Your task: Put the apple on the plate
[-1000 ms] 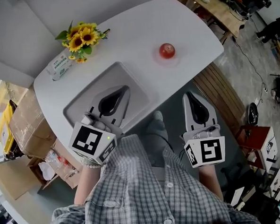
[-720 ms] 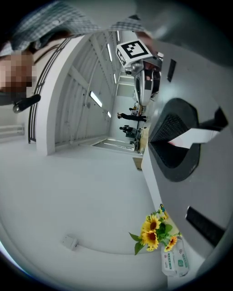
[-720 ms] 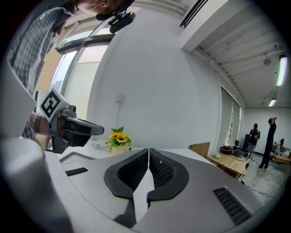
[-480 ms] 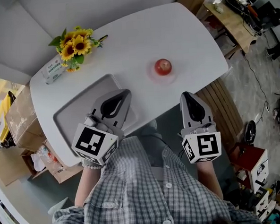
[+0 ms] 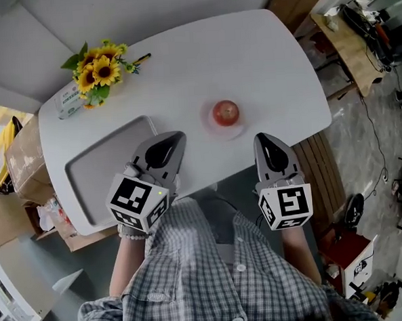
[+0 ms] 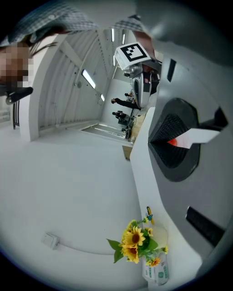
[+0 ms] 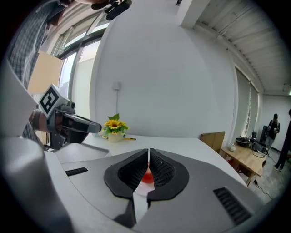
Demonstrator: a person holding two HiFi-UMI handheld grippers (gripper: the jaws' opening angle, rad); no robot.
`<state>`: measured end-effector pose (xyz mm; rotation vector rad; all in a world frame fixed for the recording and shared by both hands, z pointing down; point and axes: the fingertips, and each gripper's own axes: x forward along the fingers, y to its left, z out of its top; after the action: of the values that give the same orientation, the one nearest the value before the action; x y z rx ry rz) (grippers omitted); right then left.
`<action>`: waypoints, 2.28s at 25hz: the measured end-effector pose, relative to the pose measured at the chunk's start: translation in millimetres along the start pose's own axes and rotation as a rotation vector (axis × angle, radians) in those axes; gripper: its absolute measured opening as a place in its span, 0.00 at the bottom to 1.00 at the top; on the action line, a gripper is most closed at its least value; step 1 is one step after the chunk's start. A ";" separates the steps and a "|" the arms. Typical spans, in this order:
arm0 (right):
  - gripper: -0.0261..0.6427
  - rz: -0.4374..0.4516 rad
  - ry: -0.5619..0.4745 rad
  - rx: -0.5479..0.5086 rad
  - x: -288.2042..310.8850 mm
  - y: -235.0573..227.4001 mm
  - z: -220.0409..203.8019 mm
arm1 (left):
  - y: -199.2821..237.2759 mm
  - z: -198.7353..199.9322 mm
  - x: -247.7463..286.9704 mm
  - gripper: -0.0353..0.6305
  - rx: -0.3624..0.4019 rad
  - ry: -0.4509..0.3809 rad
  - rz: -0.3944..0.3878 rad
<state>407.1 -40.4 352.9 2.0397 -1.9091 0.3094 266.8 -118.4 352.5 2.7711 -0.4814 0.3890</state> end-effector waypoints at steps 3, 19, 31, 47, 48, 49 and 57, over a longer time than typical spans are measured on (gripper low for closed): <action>0.08 0.042 0.022 0.021 20.7 -14.7 -9.3 | 0.0 -12.2 16.6 0.07 -0.027 0.045 0.017; 0.08 0.195 0.217 -0.025 108.3 -53.9 -85.9 | 35.0 -75.3 88.9 0.07 -0.226 0.181 0.163; 0.08 0.202 0.360 0.082 135.9 -61.2 -131.8 | 55.3 -121.9 119.8 0.07 -0.405 0.261 0.206; 0.18 0.284 0.444 0.232 150.0 -49.4 -162.4 | 56.8 -163.2 134.4 0.21 -0.498 0.347 0.248; 0.18 0.287 0.447 0.248 150.8 -49.2 -162.3 | 56.7 -163.7 135.4 0.21 -0.498 0.350 0.248; 0.18 0.290 0.450 0.258 151.6 -49.0 -162.3 | 56.4 -163.8 136.7 0.21 -0.496 0.355 0.247; 0.18 0.303 0.483 0.282 154.2 -38.3 -162.9 | 60.5 -166.2 140.3 0.21 -0.516 0.379 0.279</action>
<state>468.0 -118.8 557.7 1.6134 -1.9253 1.0910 336.9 -156.6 563.7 2.0772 -0.7491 0.7209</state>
